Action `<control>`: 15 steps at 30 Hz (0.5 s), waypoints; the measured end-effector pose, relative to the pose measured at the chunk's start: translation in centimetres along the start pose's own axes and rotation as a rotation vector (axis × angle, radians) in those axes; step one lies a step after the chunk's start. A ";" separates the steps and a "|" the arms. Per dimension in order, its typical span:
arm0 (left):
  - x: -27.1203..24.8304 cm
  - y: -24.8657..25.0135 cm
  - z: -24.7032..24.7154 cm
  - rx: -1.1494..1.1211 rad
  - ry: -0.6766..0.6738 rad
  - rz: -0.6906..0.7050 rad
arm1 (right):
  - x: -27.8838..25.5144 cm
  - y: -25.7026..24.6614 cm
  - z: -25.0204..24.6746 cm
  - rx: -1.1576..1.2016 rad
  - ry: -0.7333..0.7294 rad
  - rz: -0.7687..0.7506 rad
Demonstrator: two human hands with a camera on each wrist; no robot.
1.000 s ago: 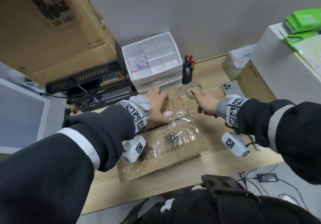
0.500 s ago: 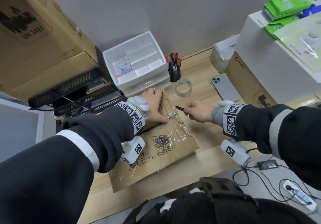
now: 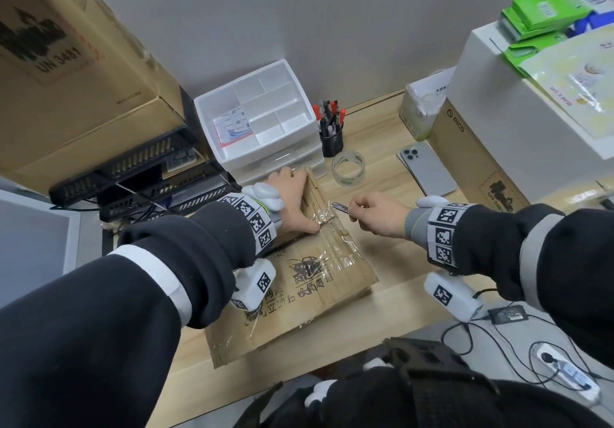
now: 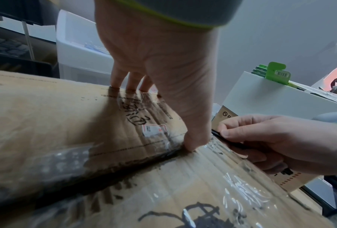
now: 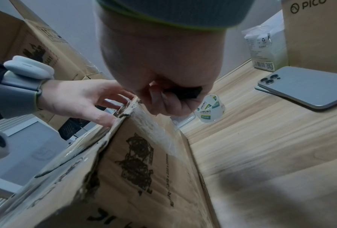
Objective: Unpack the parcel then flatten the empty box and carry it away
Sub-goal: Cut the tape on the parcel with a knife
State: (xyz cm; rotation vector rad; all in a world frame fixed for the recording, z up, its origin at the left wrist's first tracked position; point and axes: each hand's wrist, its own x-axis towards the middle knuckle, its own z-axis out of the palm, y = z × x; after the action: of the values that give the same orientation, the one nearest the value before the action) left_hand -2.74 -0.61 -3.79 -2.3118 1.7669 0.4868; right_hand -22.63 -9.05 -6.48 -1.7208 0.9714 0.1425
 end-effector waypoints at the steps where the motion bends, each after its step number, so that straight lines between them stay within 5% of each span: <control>1: 0.0 0.1 0.0 -0.001 0.001 -0.003 | 0.0 0.0 -0.1 0.004 -0.005 0.003; 15: 0.3 0.1 0.3 -0.006 -0.004 -0.017 | -1.9 -0.3 -1.0 -0.001 -0.121 0.050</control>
State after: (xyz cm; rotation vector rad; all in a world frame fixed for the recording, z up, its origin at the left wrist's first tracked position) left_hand -2.78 -0.75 -4.20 -2.3263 1.7449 0.4946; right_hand -24.04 -8.87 -4.81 -1.6696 0.9254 0.2763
